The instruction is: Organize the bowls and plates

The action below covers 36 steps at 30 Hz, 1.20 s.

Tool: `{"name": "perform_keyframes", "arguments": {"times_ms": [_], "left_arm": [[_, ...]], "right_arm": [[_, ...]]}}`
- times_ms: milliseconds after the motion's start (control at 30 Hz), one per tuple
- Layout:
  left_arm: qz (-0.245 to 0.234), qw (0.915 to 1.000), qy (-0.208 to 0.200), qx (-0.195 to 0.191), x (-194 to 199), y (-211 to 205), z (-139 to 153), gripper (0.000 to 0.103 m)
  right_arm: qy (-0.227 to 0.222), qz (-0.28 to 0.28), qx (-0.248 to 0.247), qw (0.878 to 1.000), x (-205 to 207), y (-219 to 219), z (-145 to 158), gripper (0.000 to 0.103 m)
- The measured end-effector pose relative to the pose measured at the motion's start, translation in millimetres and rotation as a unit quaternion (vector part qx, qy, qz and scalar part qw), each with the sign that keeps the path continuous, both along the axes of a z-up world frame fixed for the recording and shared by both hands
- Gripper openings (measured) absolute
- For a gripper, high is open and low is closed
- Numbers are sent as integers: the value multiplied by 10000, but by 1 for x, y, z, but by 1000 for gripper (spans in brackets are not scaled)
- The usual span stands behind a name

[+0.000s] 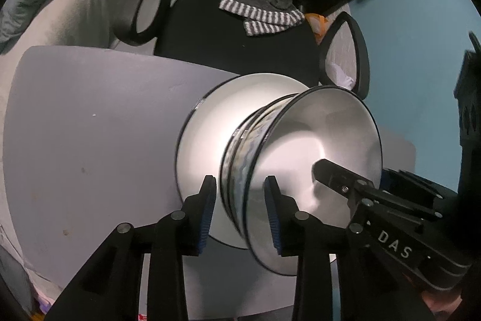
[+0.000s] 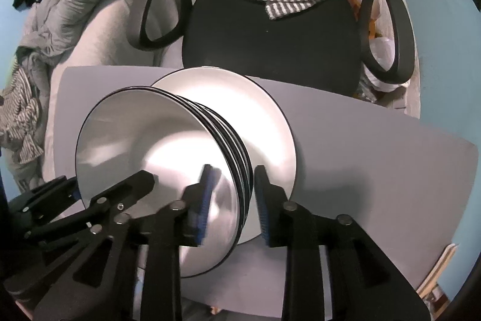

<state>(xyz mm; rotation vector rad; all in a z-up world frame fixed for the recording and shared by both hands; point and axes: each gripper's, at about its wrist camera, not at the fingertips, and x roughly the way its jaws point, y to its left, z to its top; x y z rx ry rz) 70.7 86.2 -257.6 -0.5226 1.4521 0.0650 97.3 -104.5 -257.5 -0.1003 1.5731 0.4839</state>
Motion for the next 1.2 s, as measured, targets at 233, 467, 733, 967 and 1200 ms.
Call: {"name": "perform_keyframes", "arguments": {"times_ms": [233,467,733,967,1200], "left_arm": [[13,9989,-264,393,-12,2,22,59],[-17,9955,-786,524,-32,-5,63,70],[257,9861,-1477,721,-59,-12,122,76],[198,9775,-1919,849,-82,-30,167,80],[-30,9694,-2178,1133,-106,-54,198,86]], "right_arm": [[-275,-187,-19,9994,-5,-16,19,49],[-889,-395,2,9953,-11,-39,65,64],[-1616,-406,155,9859,-28,-62,128,73],[-1919,-413,347,9799,-48,-80,162,74],[-2097,-449,447,9757,-64,-96,182,74]]}}
